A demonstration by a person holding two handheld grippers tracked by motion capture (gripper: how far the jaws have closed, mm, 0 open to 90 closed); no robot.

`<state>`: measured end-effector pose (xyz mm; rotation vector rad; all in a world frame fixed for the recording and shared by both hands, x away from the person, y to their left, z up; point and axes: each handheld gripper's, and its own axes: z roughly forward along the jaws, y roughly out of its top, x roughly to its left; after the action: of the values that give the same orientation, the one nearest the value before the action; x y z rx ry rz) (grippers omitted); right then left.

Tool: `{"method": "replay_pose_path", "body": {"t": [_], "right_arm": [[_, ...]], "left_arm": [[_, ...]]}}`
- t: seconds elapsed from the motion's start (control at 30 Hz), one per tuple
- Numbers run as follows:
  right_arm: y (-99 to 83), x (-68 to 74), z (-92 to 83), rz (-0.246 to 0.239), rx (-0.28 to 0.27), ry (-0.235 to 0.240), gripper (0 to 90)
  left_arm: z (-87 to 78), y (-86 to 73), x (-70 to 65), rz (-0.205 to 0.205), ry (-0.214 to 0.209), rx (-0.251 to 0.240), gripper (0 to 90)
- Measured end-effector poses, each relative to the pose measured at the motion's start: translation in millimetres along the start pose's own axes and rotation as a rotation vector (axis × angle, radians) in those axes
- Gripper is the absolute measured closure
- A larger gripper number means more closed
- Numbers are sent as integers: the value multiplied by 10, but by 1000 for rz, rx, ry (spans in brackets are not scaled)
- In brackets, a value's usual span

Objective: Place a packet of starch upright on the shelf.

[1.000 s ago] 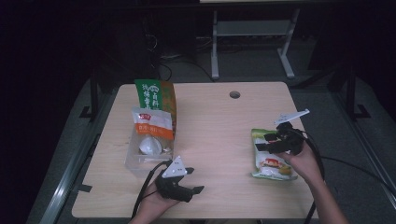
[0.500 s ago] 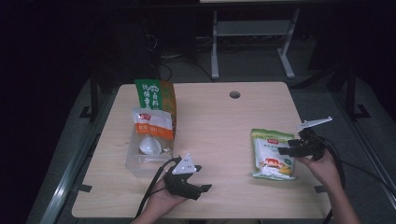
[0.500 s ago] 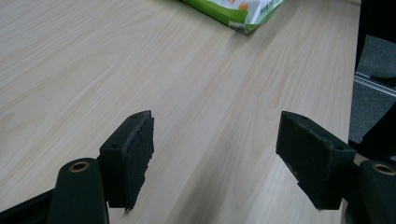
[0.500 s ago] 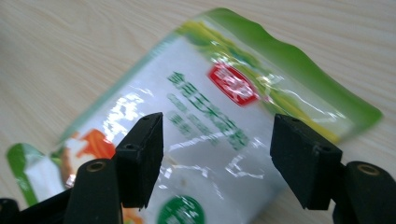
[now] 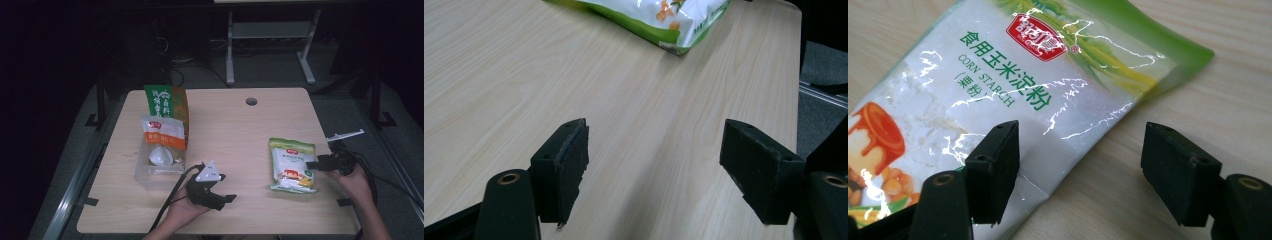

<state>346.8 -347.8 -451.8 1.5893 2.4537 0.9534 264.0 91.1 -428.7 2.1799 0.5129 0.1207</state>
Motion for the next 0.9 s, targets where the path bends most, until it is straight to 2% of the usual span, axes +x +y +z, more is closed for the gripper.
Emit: {"method": "replay_pose_path", "body": {"t": [0.03, 0.07, 0.1, 0.13, 0.17, 0.2, 0.3, 0.37, 0.4, 0.47, 0.6, 0.77, 0.9], "right_arm": [[0, 0, 0, 0, 0, 0, 310], [-30, -45, 24, 49, -8, 31, 320], [-30, -45, 24, 49, -8, 31, 320], [-66, -82, 32, 96, -25, 84, 404], [-75, -85, 34, 97, -25, 103, 446], [-75, -85, 34, 97, -25, 103, 446], [-96, -75, 34, 94, -34, 151, 619], [-104, -60, 38, 105, -34, 168, 713], [-104, -60, 38, 105, -34, 168, 713], [-112, -44, 43, 98, -42, 170, 820], [-118, 26, 7, 72, -49, 146, 877], [-155, 80, -63, 60, -62, 149, 881], [-159, 185, -185, 26, -102, 155, 882]], "left_arm": [[15, 13, -6, 1, -2, -2, 273], [28, 26, -7, 6, -4, -1, 273], [43, 38, -13, 3, -7, -2, 273], [62, 51, -14, 4, -9, -1, 272], [73, 58, -13, 6, -11, 2, 272], [93, 67, -16, 0, -15, 3, 272], [149, 100, -15, 1, -21, 4, 270], [199, 145, -13, 2, -29, 1, 270], [199, 145, -13, 2, -29, 1, 270], [232, 183, -14, 3, -31, 1, 270], [302, 266, -1, -1, -45, -1, 269], [355, 317, 21, -20, -61, -8, 268], [428, 369, 28, -29, -74, -3, 268]]}}
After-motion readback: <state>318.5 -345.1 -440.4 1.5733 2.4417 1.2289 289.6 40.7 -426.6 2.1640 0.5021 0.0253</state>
